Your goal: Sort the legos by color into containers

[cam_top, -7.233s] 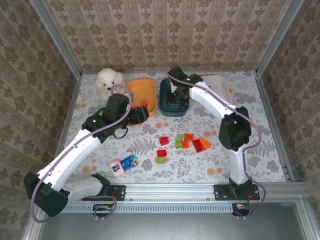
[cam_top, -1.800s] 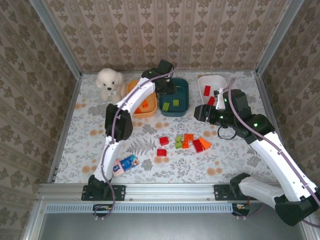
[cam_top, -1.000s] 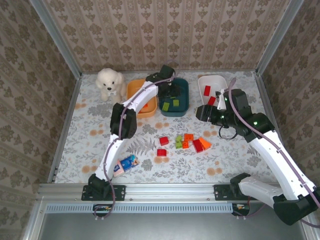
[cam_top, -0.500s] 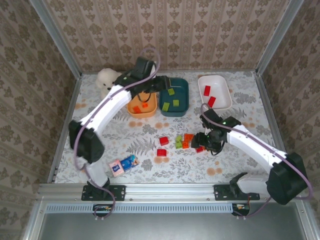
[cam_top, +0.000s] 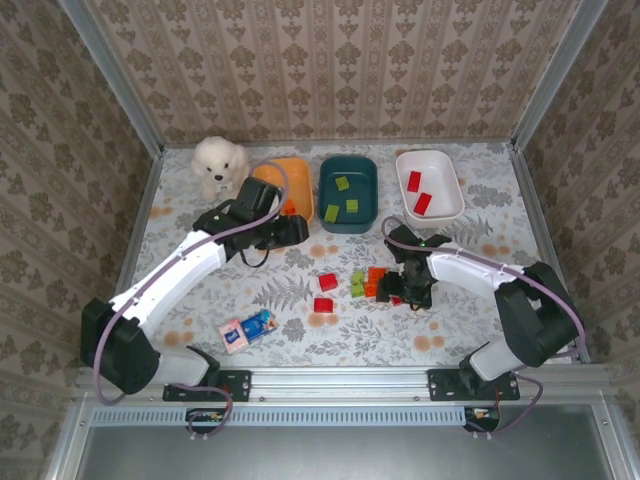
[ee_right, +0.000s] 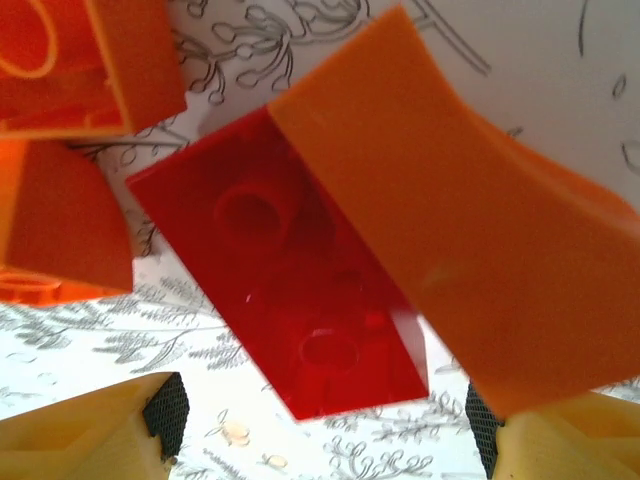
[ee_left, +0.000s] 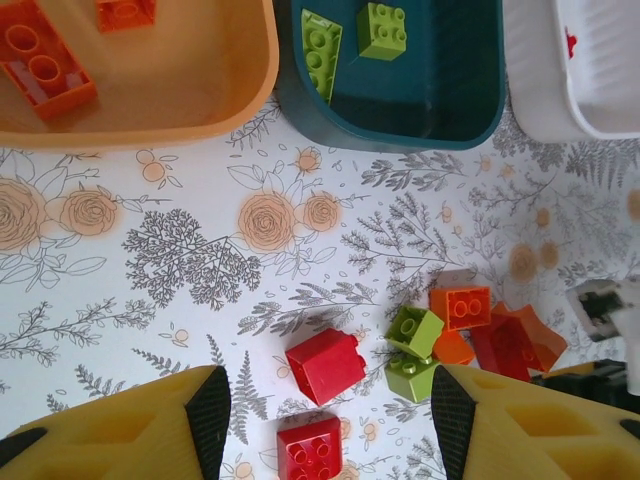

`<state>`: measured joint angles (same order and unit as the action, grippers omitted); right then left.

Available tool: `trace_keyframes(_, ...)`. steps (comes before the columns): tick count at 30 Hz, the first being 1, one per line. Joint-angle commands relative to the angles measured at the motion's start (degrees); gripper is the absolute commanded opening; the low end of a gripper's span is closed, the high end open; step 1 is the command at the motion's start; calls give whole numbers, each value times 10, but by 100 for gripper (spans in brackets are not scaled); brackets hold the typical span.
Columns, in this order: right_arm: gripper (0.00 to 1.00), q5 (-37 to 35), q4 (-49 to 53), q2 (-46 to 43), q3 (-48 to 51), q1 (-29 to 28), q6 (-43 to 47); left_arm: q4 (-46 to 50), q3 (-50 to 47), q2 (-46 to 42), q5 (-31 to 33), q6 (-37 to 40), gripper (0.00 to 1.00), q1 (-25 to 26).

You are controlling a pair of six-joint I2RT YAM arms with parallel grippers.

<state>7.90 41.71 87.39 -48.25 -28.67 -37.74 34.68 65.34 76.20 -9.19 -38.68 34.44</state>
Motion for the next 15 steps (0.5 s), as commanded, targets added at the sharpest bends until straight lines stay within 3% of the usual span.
trace_keyframes(1, 76, -33, -3, 28, -34, 0, 35, 2, -7, -20, 13, -21, 58, 4)
trace_keyframes(15, 56, -50, -7, 81, -60, -15, 74, 1, -3, -13, 24, -25, 58, 20)
